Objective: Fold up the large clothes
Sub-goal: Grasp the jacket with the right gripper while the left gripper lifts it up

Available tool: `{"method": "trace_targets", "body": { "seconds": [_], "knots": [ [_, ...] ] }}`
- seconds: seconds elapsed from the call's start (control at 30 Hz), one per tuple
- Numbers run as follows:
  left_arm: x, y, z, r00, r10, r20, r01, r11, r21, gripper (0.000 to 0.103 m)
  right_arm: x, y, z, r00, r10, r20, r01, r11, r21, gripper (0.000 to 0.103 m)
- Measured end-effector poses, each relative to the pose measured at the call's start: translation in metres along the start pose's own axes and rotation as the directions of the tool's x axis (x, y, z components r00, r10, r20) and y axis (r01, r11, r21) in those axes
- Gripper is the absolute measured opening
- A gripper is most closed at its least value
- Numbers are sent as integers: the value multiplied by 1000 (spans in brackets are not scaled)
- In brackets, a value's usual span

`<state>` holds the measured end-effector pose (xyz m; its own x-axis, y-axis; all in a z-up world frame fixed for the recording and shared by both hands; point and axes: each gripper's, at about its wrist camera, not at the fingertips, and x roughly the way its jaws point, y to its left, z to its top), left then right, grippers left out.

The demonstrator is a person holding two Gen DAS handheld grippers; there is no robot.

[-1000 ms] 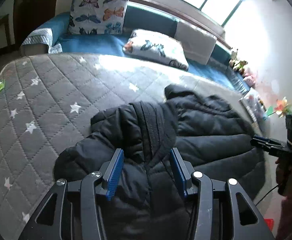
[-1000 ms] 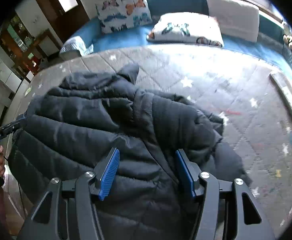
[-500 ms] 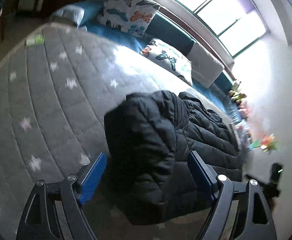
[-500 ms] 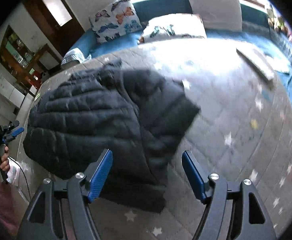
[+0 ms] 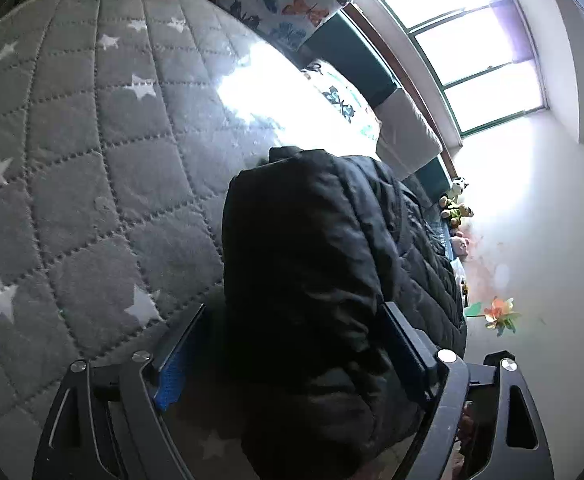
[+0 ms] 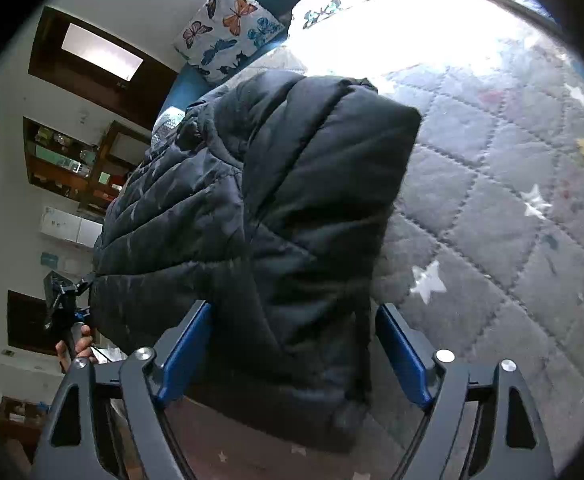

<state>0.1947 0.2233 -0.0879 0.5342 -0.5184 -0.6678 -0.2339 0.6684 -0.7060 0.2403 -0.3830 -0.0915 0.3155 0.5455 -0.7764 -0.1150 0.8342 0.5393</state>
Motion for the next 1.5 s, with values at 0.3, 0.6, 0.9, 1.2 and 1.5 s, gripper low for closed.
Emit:
{"method": "trace_targets", "body": {
  "seconds": [0.3,0.6,0.9,1.2,1.5],
  "knots": [
    [17,10,5,999,-50,-22,49,998,-33,103,20,-5,13,998,61,-14,-61,997,46,103],
    [39,-2,11,992,-108,-61,106,994,-33,103,20,3,14,998,47,-29,-47,999,1,103],
    [51,-20,7,986,-110,-124,108,994,-27,103,21,-6,19,997,55,-60,-56,998,-2,103],
    [58,-31,9,984,-97,-150,105,994,43,92,18,-7,18,986,144,-81,-145,989,-9,102],
    [67,-38,12,984,-70,-163,81,995,65,91,19,-15,22,981,174,-79,-174,985,7,103]
  ]
}}
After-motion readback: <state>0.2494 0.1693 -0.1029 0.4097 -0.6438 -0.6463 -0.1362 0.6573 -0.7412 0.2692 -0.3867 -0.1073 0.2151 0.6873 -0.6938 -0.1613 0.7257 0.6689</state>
